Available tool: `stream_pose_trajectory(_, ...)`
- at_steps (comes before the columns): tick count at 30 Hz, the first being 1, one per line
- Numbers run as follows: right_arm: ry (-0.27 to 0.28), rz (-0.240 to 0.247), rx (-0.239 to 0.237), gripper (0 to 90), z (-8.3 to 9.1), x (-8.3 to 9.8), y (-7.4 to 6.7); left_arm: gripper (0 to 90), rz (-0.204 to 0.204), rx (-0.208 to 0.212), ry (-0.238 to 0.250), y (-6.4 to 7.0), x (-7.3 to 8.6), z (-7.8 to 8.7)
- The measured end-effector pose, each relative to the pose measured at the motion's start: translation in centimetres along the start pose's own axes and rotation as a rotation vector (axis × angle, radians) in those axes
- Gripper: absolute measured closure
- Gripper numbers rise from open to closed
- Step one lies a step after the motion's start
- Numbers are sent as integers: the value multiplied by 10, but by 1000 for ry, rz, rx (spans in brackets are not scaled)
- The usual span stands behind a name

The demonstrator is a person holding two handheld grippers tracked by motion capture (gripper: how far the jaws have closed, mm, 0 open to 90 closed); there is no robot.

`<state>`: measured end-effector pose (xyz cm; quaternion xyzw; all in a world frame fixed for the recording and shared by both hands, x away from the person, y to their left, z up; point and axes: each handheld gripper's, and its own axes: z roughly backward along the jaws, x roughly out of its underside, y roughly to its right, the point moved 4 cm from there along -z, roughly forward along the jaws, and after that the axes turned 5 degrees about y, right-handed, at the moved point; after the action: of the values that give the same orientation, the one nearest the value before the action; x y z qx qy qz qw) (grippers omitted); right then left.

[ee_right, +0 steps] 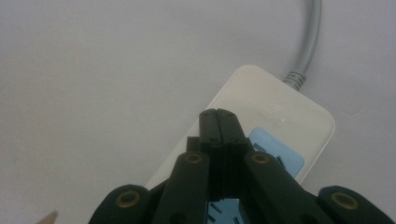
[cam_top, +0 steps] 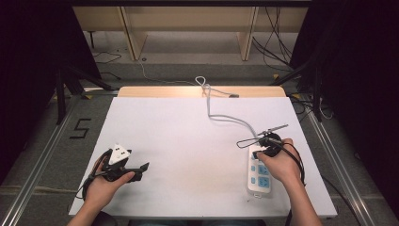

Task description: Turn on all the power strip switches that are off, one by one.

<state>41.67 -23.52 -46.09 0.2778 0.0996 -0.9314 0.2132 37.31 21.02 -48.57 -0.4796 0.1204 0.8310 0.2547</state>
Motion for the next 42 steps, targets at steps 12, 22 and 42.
stream_pose_trajectory(12, -21, 9, -4, 900, 7, 7, -3, 177, -5, 1, -4, 0, 0, 0)
stream_pose_trajectory(22, -42, 12, -7, 900, 12, 12, -6, 177, -6, 2, -4, 0, 0, 0)
stream_pose_trajectory(42, -87, 35, -23, 900, 15, 19, -17, 177, -7, 3, -3, 1, 0, 0)
